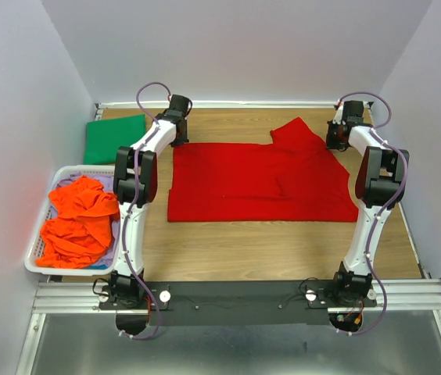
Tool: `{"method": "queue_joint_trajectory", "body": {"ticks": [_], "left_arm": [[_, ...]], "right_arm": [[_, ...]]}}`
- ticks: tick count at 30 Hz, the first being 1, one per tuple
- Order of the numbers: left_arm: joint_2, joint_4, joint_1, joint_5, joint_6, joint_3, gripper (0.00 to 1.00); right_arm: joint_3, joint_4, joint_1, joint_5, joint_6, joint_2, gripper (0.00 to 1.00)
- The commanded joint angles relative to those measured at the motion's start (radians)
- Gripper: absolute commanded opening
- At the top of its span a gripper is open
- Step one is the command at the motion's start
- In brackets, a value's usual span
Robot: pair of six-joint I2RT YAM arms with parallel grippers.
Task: Fold and stack the t-shirts
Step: Fold the tshirt
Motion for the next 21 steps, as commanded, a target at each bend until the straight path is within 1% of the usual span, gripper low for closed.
{"method": "queue_joint_trajectory", "body": {"ticks": [1, 9, 12, 21], "left_arm": [[-0.018, -0.016, 0.024, 0.009, 0.033, -0.033, 0.0], [-0.077, 0.062, 0.03, -0.011, 0.065, -0.052, 0.0], [-0.109, 0.093, 0.03, 0.0, 0.076, -0.09, 0.0], [-0.203, 0.127, 0.03, -0.002, 0.086, -0.142, 0.0]], "right_arm": [[0.006, -0.044, 0.007, 0.05, 0.02, 0.021, 0.01], [0.058, -0.042, 0.005, 0.055, 0.067, 0.0, 0.01], [0.054, -0.04, 0.004, 0.047, 0.081, -0.02, 0.0], [0.034, -0.039, 0.004, 0.027, 0.104, -0.08, 0.01]]}}
